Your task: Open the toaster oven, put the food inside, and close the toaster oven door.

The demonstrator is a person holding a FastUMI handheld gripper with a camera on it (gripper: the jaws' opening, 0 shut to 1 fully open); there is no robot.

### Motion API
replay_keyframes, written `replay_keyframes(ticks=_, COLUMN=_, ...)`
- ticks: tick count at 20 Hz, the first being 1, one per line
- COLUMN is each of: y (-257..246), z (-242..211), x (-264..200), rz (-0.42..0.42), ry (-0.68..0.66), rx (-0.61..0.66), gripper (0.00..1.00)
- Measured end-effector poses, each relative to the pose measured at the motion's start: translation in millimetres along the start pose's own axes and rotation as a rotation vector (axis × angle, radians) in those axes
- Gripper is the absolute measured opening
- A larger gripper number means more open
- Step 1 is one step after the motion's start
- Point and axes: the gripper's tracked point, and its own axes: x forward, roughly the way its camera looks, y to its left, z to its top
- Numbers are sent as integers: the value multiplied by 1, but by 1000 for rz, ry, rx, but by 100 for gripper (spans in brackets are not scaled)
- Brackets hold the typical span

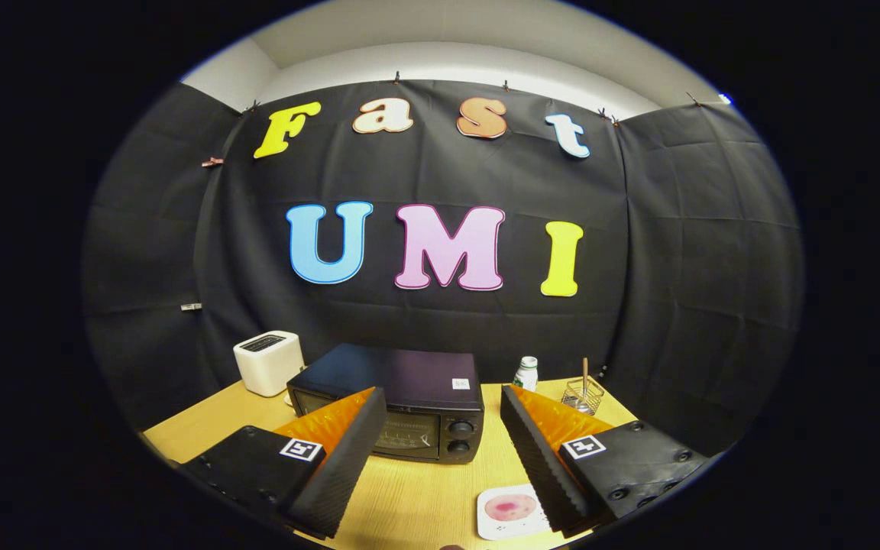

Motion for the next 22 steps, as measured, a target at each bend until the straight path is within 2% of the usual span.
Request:
replay_keyframes(ticks=6, y=17, z=-5, x=17, rz=15, ry=12, rx=-19, gripper=98)
replay_keyframes(ticks=13, y=57, z=-10, x=67, rz=26, ry=43, rx=22, gripper=98)
replay_keyframes(ticks=22, y=113, z=-66, x=132, rz=52, ry=137, rx=-15, gripper=98)
